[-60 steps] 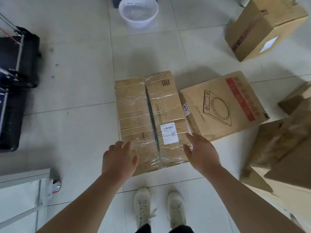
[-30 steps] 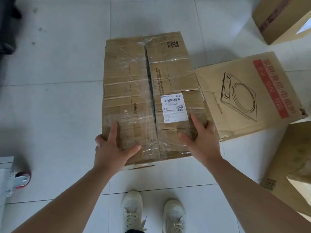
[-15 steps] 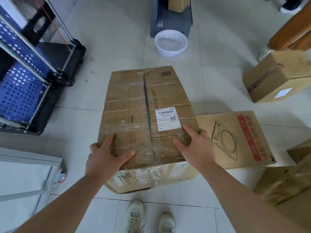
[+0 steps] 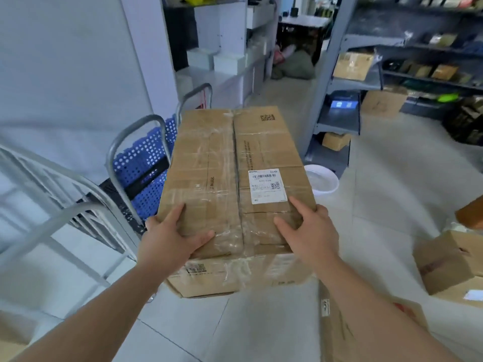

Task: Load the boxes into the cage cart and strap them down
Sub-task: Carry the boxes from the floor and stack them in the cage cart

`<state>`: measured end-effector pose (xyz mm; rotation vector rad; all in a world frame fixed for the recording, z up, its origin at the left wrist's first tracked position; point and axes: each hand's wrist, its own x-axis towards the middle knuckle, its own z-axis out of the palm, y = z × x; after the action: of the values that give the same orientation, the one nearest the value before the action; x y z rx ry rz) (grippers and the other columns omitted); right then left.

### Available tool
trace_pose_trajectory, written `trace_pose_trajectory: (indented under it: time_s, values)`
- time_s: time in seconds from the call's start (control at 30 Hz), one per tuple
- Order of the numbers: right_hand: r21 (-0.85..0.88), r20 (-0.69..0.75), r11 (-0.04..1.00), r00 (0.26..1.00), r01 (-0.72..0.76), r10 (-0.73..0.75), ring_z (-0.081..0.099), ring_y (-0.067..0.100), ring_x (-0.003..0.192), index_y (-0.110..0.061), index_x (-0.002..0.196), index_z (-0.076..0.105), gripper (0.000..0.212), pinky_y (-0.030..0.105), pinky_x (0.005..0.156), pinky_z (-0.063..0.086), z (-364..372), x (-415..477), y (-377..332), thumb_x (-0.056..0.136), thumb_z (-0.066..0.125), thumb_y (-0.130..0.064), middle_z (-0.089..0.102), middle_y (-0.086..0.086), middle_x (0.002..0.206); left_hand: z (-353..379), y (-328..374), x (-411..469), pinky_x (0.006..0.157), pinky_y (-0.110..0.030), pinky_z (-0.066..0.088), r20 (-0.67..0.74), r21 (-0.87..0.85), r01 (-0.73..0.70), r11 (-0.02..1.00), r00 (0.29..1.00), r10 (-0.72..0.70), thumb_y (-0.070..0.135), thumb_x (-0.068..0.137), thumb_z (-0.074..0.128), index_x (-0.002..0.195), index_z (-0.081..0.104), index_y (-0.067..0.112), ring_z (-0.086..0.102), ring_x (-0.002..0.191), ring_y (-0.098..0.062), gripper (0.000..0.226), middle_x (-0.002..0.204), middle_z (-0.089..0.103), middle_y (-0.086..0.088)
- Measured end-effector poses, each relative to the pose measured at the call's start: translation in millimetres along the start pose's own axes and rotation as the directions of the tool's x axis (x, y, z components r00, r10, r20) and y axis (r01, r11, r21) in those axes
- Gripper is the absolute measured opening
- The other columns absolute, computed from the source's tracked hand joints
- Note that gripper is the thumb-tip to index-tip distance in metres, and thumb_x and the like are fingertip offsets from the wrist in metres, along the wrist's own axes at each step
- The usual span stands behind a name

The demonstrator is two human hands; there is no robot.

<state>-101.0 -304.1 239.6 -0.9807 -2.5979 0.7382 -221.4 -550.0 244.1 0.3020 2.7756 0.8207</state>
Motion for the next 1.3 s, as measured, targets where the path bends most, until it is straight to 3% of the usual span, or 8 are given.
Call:
trace_pose_trajectory:
  time_s: [0.07,0.23,0.43,0.63,0.8,1.07,1.3]
  values:
    - [0.015,-0.019,0.997,0.997,0.070,-0.070,0.053,0.022,0.111,-0.055,0.134,0.035,0.063,0.035,0.088,0.045,-15,4,-37,0.075,0.054,-0.067,0.044,0.000,0.127,-38,-1,-7,0.070,-0.029,0.046,-0.070,-0.019,0.012,1.000,0.997,-0.013,0.096,0.038,0.044,0.144,0.017,0.049,0.054,0.105,-0.028,0.120,0.137,0.032,-0.008]
    - [0.059,-0.052,0.970,0.971,0.236,-0.233,0.052,0.022,0.109,-0.052,0.136,0.035,0.066,0.033,0.084,0.045,-32,7,-133,0.076,0.055,-0.068,0.045,0.000,0.125,-129,-20,-21,0.086,-0.040,0.050,-0.240,-0.057,0.057,0.997,0.968,-0.069,0.096,0.037,0.045,0.143,0.019,0.050,0.052,0.113,-0.032,0.118,0.137,0.032,-0.008]
    - [0.109,-0.060,0.912,0.919,0.394,-0.390,0.054,0.022,0.105,-0.049,0.136,0.040,0.066,0.031,0.081,0.044,-24,-5,-258,0.075,0.056,-0.068,0.049,0.001,0.119,-230,-72,-39,0.084,-0.039,0.050,-0.401,-0.090,0.122,0.988,0.904,-0.148,0.092,0.046,0.051,0.143,0.020,0.050,0.054,0.111,-0.031,0.111,0.132,0.036,-0.006]
    - [0.164,-0.042,0.832,0.846,0.530,-0.531,0.054,0.025,0.114,-0.046,0.137,0.042,0.068,0.033,0.085,0.047,15,-38,-384,0.074,0.057,-0.068,0.046,0.006,0.133,-319,-154,-58,0.082,-0.039,0.052,-0.522,-0.114,0.207,0.972,0.820,-0.236,0.090,0.049,0.053,0.143,0.021,0.049,0.056,0.108,-0.032,0.108,0.132,0.036,-0.007]
    - [0.211,0.022,0.776,0.791,0.595,-0.612,0.055,0.026,0.110,-0.045,0.137,0.042,0.068,0.030,0.076,0.041,65,-71,-474,0.075,0.057,-0.069,0.046,0.006,0.128,-378,-232,-71,0.084,-0.039,0.051,-0.574,-0.147,0.286,0.947,0.755,-0.317,0.087,0.053,0.058,0.143,0.023,0.049,0.056,0.108,-0.031,0.103,0.131,0.037,-0.007]
    - [0.271,0.162,0.719,0.706,0.640,-0.689,0.057,0.024,0.105,-0.045,0.136,0.041,0.068,0.035,0.084,0.047,149,-99,-566,0.074,0.055,-0.069,0.047,0.005,0.125,-421,-330,-71,0.071,-0.029,0.044,-0.566,-0.211,0.418,0.884,0.685,-0.459,0.091,0.049,0.055,0.142,0.026,0.048,0.059,0.103,-0.028,0.107,0.130,0.039,-0.006]
    - [0.250,0.291,0.683,0.619,0.687,-0.729,0.056,0.023,0.100,-0.044,0.137,0.042,0.065,0.029,0.073,0.041,235,-79,-615,0.077,0.055,-0.067,0.048,0.007,0.122,-415,-390,-30,0.065,-0.027,0.041,-0.505,-0.242,0.550,0.799,0.632,-0.588,0.090,0.053,0.053,0.144,0.025,0.046,0.048,0.075,-0.018,0.105,0.131,0.040,-0.008]
